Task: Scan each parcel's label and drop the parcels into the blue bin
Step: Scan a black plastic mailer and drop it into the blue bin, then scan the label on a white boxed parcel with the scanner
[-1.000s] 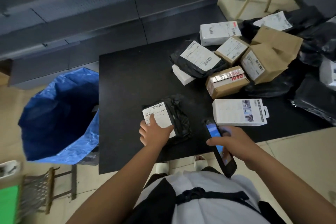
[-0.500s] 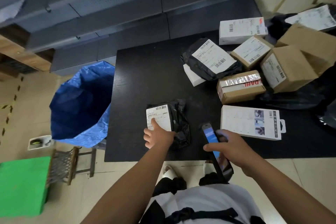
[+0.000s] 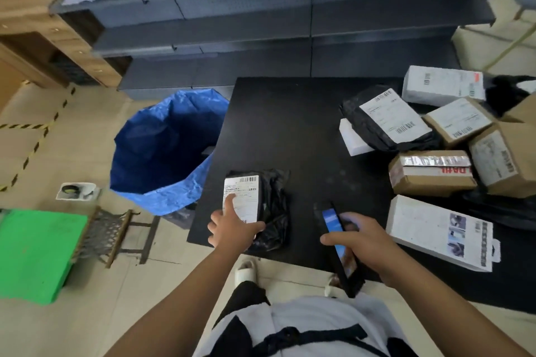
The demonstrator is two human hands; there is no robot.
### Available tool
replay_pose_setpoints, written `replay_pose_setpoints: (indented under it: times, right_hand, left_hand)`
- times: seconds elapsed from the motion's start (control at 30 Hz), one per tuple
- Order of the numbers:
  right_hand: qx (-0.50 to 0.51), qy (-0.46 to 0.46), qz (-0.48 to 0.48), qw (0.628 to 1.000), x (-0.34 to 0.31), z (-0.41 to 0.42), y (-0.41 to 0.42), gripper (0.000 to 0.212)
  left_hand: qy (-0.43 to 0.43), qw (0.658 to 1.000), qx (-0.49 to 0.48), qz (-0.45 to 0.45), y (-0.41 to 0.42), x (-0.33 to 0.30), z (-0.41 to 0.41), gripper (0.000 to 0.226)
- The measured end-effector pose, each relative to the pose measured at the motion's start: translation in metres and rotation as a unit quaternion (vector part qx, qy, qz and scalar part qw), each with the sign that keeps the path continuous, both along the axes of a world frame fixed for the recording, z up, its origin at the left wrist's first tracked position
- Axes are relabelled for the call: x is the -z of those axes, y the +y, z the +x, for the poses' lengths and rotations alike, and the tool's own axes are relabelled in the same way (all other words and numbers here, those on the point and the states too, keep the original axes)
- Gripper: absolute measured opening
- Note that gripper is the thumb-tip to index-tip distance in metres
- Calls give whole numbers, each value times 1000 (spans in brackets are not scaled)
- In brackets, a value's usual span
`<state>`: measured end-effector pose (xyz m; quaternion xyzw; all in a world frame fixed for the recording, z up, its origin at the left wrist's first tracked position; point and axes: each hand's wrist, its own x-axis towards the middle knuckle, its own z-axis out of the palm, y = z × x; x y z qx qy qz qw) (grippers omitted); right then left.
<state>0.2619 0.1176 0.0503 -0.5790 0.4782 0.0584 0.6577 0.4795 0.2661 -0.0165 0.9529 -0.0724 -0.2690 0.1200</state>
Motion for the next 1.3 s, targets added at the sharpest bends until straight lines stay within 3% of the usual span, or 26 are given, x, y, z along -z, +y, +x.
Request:
replay_pose_setpoints:
  times: [0.17,0.33,0.5,0.63,0.97,1.1,1.3]
  right_hand:
    - [-16,-3,-7,1000,-2,50,20,40]
    - [-22,41,-21,999,-8,109,45,63]
    - [-11,29,-15,999,-7,170,72,44]
    - [22,43,-20,999,-4,210,92,66]
    - [113,38,-27,992,-7,229,120,53]
    - [147,47,-18,988,-6,212,122,58]
    - [195,56,-6,979,-4,172,119,54]
  left_hand:
    - [26,996,-50,-73,41,2,52,102]
    - [67,985,-96,-126,84,8,103,99]
    - [83,982,-100,-141,123,20,158,98]
    - [80,978,-105,-161,133,16,223,96]
    - [27,997,29,-64,71,6,367,118]
    - [8,989,60,-133,64,12,340,84]
    - [146,956,159,-201,92,36,237,40]
